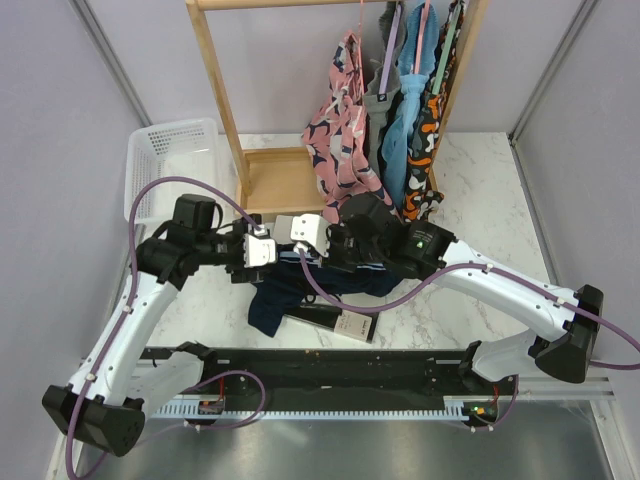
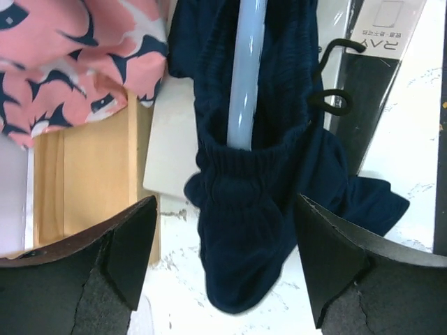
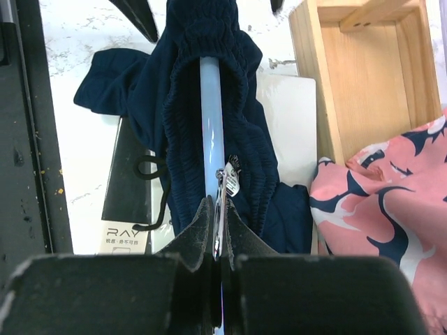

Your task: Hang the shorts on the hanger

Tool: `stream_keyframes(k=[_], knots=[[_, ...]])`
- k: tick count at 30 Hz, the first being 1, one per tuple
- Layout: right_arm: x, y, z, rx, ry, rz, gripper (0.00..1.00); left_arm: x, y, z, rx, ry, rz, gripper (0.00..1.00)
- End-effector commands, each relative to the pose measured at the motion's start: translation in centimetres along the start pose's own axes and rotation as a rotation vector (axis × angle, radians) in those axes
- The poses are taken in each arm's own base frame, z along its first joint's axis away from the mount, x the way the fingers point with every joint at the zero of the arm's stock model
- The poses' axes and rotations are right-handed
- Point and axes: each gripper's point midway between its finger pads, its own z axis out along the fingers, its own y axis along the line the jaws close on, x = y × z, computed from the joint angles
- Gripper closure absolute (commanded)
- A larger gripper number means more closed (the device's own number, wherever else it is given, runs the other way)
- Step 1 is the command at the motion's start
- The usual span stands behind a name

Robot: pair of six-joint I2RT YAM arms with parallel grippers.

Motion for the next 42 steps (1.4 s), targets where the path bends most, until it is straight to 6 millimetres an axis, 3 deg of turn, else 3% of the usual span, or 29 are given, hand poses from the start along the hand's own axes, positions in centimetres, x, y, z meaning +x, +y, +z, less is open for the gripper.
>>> stream_keyframes(k=[1,4,5,7,10,11,12,15,16,20,22,23,24,27,30,33,39,42], knots=[[-5.0,-0.4,-1.6,-0.001,-0.203,-0.082,1.00,-1.6,0.1,1.5,0.060,-0.103,0.141,0.17],[-5.3,-0.1,-1.4,-0.021,-0.219,-0.093,1.00,-1.8,-1.0,2.5,0.106,-0.105,0.134,0.27],[-5.5,-0.2,-1.4,-0.022,-0.222,-0.091,1.00,-2.2,-1.6,3.0,0.133,-0.115,0.139,0.40],[-6.2,-0.3,-1.5,-0.021,-0.248,-0.096,1.00,-1.9,-2.8,3.6,0.167,-0.100,0.122,0.54],[-7.1,-0.6,-2.1,-0.010,-0.274,-0.103,1.00,-1.9,-4.5,4.1,0.207,-0.102,0.128,0.92],[-7.1,-0.6,-2.5,-0.007,-0.270,-0.091,0.92,-2.0,-4.7,4.2,0.207,-0.112,0.122,0.98],[-6.8,-0.7,-3.0,-0.013,-0.256,-0.070,0.64,-2.5,-4.7,3.9,0.190,-0.131,0.122,0.98],[-5.8,-1.1,-6.1,-0.013,-0.289,0.081,0.15,-2.4,-5.8,3.8,0.175,-0.167,0.137,0.98],[-5.4,-1.2,-6.8,-0.012,-0.291,0.110,0.12,-2.5,-6.0,3.6,0.173,-0.172,0.140,0.98],[-2.6,-3.3,-9.0,0.031,-0.215,0.276,0.13,-3.0,-6.6,2.9,0.161,-0.203,0.145,0.98],[0.4,-4.0,-8.7,0.033,-0.113,0.363,0.22,-2.9,-7.1,3.0,0.165,-0.211,0.138,0.98],[1.7,-3.8,-8.3,0.029,-0.068,0.370,0.27,-2.9,-7.2,2.9,0.166,-0.214,0.133,0.98],[4.3,-2.9,-7.3,-0.008,0.020,0.382,0.28,-2.7,-7.4,3.0,0.170,-0.213,0.117,0.98],[8.4,-1.2,-5.9,-0.050,0.142,0.390,0.34,-2.9,-7.6,3.0,0.179,-0.218,0.087,0.98],[11.2,0.0,-5.5,-0.051,0.216,0.401,0.39,-3.3,-7.3,2.8,0.171,-0.223,0.049,0.98],[12.2,1.1,-4.8,-0.069,0.210,0.455,0.43,-3.1,-7.3,2.9,0.163,-0.217,0.037,0.98],[14.8,1.4,-2.0,-0.042,0.263,0.538,0.49,-2.8,-7.3,3.0,0.156,-0.204,0.001,0.98],[15.1,1.1,-0.5,-0.037,0.255,0.577,0.51,-2.7,-7.2,3.1,0.153,-0.197,-0.019,0.98]])
